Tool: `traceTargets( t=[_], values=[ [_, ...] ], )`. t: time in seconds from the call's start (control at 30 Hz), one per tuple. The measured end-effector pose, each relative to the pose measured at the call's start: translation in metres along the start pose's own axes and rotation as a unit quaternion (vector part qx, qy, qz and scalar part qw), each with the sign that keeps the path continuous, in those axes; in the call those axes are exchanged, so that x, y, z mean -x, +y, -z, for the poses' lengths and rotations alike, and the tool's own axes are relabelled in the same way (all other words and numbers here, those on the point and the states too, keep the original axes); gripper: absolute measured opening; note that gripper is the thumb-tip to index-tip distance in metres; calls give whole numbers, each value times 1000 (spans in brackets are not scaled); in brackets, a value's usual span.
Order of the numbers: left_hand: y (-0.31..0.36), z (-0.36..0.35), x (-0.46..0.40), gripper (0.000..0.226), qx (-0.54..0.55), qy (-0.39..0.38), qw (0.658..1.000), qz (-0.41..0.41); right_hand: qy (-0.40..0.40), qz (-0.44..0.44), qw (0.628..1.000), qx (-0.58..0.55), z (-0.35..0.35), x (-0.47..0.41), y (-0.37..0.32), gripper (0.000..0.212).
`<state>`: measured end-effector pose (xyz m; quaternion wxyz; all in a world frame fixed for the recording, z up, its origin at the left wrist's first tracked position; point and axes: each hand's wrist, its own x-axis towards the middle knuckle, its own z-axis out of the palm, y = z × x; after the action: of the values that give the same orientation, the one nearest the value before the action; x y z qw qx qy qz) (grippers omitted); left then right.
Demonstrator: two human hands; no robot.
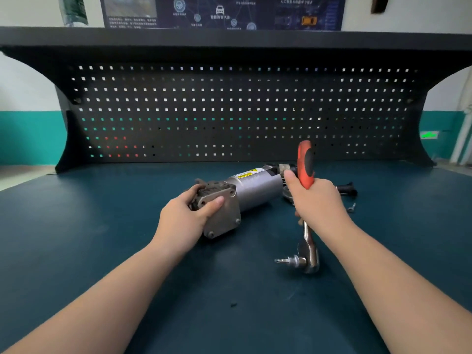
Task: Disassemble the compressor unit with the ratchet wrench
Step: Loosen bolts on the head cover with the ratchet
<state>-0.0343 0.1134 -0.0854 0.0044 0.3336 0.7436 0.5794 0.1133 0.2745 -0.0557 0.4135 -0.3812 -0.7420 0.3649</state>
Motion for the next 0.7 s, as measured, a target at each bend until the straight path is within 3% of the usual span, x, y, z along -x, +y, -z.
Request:
traceTargets(
  t=[0.23,0.43,0.53,0.7],
  values=[
    [0,-1,-2,48,6,-4,1000,1,-25,-52,998,-5,0,-1,3,42],
    [3,3,-5,52,87,-52,994,43,-76,-105,991,4,4,-2,10,18],
    [5,4,-4,54,96,-67,992,53,-76,-64,994,39,7,-5,8,19],
    [10,1,4,58,19,-53,998,23,-104,8,993,46,12,-1,-2,28]
  ],
)
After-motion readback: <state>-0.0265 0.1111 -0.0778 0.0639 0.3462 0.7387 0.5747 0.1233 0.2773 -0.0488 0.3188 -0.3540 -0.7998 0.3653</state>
